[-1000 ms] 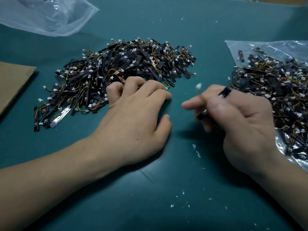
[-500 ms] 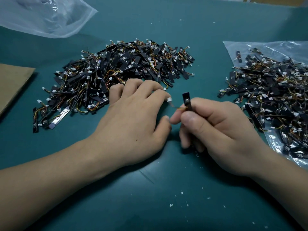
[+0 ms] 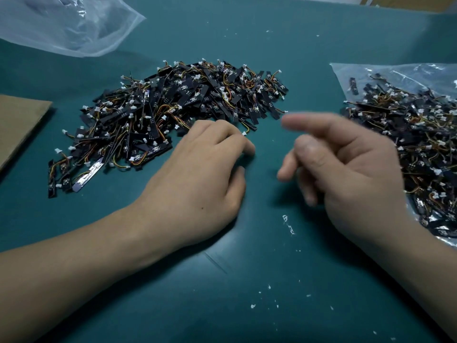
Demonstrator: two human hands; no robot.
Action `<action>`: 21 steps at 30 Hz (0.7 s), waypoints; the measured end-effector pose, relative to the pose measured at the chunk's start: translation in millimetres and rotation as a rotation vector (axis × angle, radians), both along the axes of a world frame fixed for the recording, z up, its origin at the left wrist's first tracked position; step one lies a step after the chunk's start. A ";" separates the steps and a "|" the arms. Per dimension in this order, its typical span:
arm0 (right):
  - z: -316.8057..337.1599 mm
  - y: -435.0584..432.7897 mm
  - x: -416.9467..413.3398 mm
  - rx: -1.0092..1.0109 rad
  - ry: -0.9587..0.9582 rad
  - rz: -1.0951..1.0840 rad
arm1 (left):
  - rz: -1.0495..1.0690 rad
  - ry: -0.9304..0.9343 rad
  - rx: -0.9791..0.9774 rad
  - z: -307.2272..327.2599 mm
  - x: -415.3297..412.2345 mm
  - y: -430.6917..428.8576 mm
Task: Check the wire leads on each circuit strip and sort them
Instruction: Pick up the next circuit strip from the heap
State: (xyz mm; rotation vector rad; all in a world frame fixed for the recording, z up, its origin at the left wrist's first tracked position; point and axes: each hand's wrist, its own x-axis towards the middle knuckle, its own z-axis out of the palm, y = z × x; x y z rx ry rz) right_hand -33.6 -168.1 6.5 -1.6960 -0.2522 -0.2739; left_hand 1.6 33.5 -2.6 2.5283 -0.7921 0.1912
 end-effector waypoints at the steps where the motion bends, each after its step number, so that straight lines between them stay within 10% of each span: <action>1: -1.1 2.0 -1.2 -0.063 0.005 0.022 | -0.007 0.002 -0.046 -0.2 0.6 0.0; 21: -6.3 2.8 2.7 -0.508 0.089 -0.058 | -0.154 -0.049 -0.769 -13.8 8.7 2.7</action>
